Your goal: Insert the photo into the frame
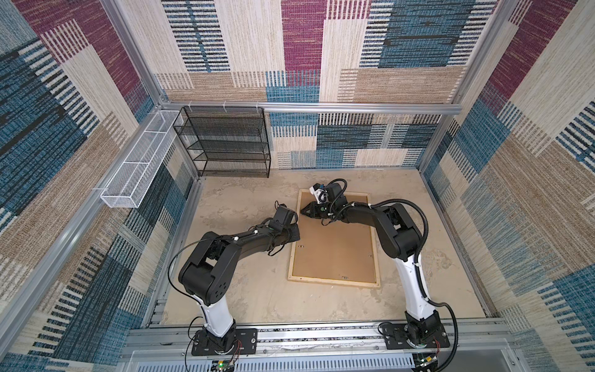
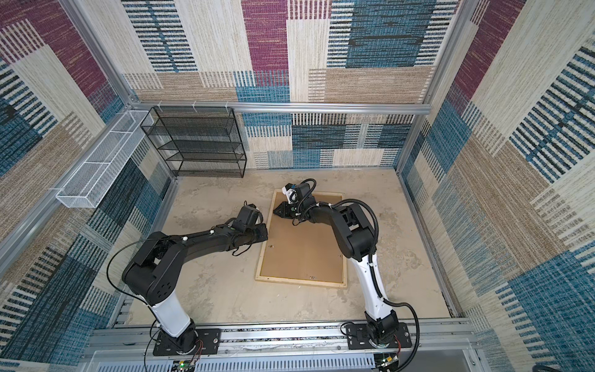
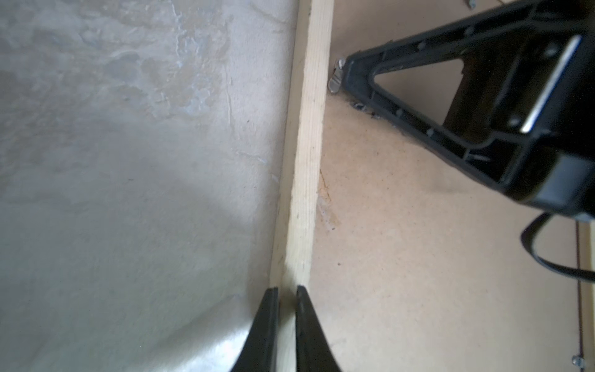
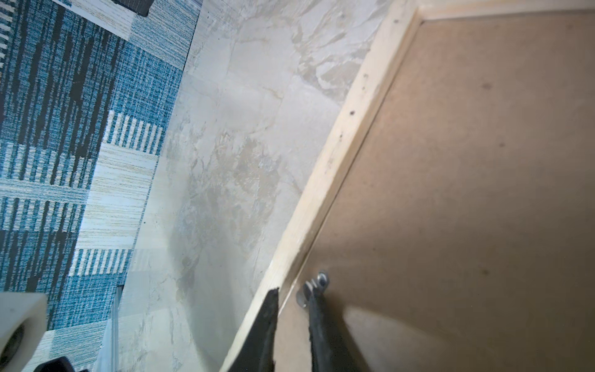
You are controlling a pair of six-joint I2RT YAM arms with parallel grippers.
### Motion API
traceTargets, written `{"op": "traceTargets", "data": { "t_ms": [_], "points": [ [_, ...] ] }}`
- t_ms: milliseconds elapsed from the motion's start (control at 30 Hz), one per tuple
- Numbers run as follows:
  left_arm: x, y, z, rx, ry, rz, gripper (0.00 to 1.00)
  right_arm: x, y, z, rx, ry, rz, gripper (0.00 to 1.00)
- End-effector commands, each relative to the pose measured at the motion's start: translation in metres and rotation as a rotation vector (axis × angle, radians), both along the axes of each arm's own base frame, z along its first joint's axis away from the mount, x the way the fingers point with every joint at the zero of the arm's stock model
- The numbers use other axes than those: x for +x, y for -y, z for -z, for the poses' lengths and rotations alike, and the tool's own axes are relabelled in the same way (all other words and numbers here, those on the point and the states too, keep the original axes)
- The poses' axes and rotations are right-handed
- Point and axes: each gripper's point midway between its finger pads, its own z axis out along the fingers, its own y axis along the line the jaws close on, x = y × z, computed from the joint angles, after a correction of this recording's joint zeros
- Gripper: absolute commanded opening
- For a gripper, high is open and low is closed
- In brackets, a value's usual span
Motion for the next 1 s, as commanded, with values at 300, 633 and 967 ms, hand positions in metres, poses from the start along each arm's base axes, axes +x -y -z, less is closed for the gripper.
{"op": "traceTargets", "data": {
  "t_ms": [300,633,967],
  "points": [
    [-0.015,0.002,0.016,-0.009,-0.082,0.010,0.13,-0.003,-0.007,0.010,0.059,-0.077,0.023,0.21],
    [-0.010,-0.001,0.008,0.019,-0.063,0.008,0.26,-0.001,0.010,-0.037,-0.059,0.127,0.007,0.08],
    [-0.004,0.000,0.010,0.050,-0.066,0.018,0.16,0.015,0.024,-0.017,-0.243,0.248,-0.003,0.00]
  ]
}}
